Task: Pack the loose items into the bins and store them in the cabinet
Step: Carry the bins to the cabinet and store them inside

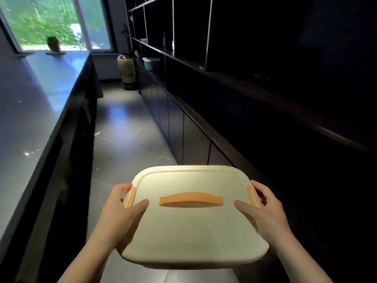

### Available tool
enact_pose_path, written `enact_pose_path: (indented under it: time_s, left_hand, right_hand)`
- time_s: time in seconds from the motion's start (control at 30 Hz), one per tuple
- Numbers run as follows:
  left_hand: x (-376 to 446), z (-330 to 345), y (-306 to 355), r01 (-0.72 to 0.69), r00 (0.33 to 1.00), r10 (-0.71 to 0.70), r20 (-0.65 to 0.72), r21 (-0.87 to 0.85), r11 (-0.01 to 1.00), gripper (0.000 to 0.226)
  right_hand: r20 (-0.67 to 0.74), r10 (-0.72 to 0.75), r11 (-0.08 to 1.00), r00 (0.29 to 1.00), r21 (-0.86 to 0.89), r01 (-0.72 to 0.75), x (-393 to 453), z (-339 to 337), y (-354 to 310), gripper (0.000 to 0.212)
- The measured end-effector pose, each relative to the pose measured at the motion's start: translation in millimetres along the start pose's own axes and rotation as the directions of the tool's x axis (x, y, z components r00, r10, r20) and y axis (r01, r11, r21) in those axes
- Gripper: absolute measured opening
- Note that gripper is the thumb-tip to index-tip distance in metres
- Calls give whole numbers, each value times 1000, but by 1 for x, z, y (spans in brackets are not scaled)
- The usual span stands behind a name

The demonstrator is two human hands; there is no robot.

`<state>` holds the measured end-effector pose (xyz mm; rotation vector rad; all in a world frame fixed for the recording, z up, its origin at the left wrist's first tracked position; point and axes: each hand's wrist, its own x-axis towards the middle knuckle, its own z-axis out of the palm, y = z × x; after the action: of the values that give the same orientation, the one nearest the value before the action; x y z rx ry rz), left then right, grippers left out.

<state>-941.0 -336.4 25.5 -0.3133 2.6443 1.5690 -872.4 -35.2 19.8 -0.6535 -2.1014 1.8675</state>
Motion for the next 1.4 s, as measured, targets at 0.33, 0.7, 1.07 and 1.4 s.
enact_pose_path:
  time_s: [0.33,0.7,1.07,1.4]
  left_hand:
    - [137,-40,14,99,946,-115,-303,-66,993,61]
    - [354,-91,-7,173,907,-200,-370,-104,979,63]
    - [614,-149,37,51,965,-69,-252,-78,996,64]
    - [849,-149,77,24,962,-42,-269,-69,997,66]
  right_hand:
    - [332,-169,961,928,-153,230,190,149,-48,65]
    - [433,-90,959,897,-205,195,357,343,-71,65]
    - [260,-120,964,958,-199,175,509,491,-131,69]
    - [279,-123,974,952,-149,169,706,619,-171,66]
